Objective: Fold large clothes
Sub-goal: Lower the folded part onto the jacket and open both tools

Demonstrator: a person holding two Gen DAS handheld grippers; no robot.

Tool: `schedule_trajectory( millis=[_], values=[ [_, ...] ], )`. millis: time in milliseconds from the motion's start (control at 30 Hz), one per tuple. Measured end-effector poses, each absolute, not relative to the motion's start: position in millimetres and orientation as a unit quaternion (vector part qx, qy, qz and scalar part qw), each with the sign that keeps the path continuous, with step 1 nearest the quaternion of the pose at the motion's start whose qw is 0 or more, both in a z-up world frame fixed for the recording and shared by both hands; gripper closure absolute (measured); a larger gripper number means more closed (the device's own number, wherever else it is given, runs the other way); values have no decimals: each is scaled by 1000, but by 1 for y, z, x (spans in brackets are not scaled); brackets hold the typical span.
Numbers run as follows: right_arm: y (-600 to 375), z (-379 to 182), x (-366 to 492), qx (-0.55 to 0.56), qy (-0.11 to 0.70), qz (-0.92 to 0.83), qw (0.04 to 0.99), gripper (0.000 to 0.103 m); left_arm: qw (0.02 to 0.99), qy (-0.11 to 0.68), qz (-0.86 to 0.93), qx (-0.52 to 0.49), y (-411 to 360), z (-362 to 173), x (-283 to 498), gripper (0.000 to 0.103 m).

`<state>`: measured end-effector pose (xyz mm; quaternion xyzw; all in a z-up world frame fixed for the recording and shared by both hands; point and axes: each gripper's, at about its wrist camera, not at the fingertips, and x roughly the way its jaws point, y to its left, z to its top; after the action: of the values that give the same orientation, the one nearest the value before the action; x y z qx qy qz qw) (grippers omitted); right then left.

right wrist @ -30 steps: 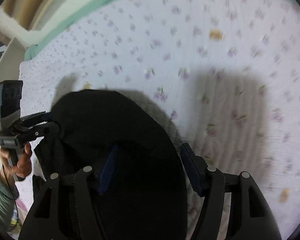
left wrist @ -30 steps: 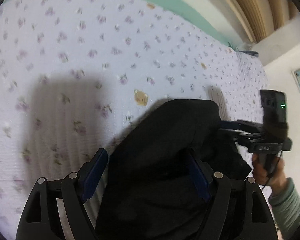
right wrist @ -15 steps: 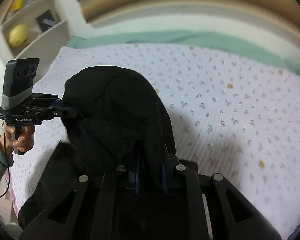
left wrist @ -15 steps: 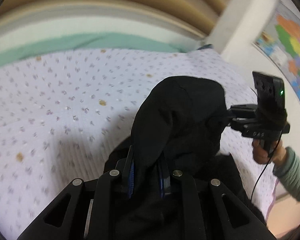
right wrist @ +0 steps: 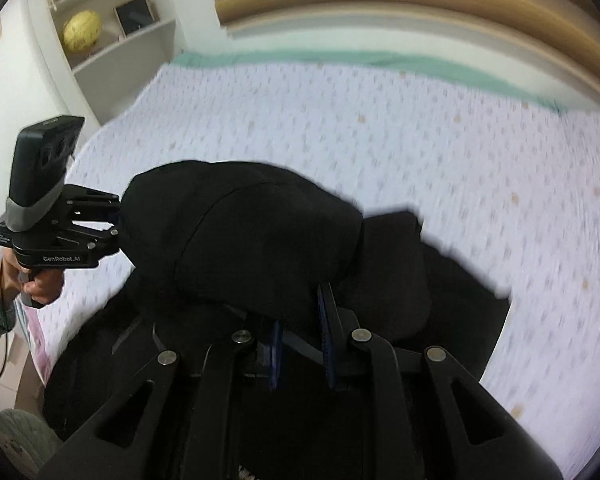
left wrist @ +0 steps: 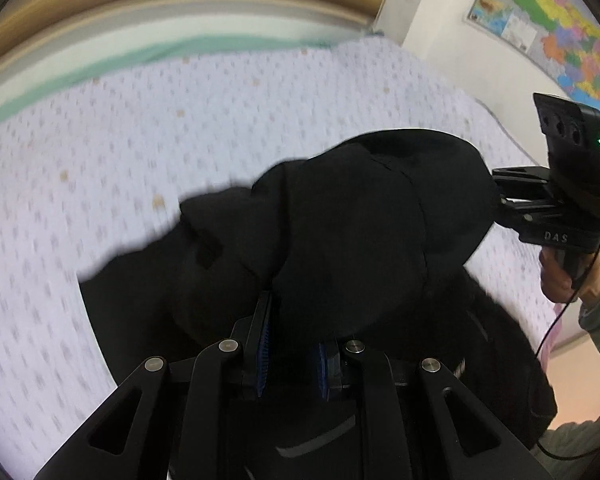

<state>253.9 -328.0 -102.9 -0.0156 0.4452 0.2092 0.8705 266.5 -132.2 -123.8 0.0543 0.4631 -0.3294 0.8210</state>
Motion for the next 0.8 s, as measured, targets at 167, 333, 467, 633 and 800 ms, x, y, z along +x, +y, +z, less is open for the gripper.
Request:
schedule_trajectory(
  millis=[167, 333, 467, 633, 800],
  values=[
    [-318, -153, 220, -5, 493, 192, 849, 82, 801, 515, -301, 54, -134, -178, 238, 82],
    [-321, -190, 210, 11, 544, 167, 822, 80, 797, 538, -268, 54, -137, -209, 227, 82],
    [-344, -175, 199, 55, 551, 151, 819, 77, 805, 527, -266, 56, -125, -180, 209, 77],
    [-366, -109, 208, 94, 492, 150, 852, 48, 825, 497, -268, 34, -99, -128, 197, 76],
    [-330, -81, 253, 66, 456, 144, 876, 23, 837, 454, -298, -70, -106, -83, 235, 44]
  ],
)
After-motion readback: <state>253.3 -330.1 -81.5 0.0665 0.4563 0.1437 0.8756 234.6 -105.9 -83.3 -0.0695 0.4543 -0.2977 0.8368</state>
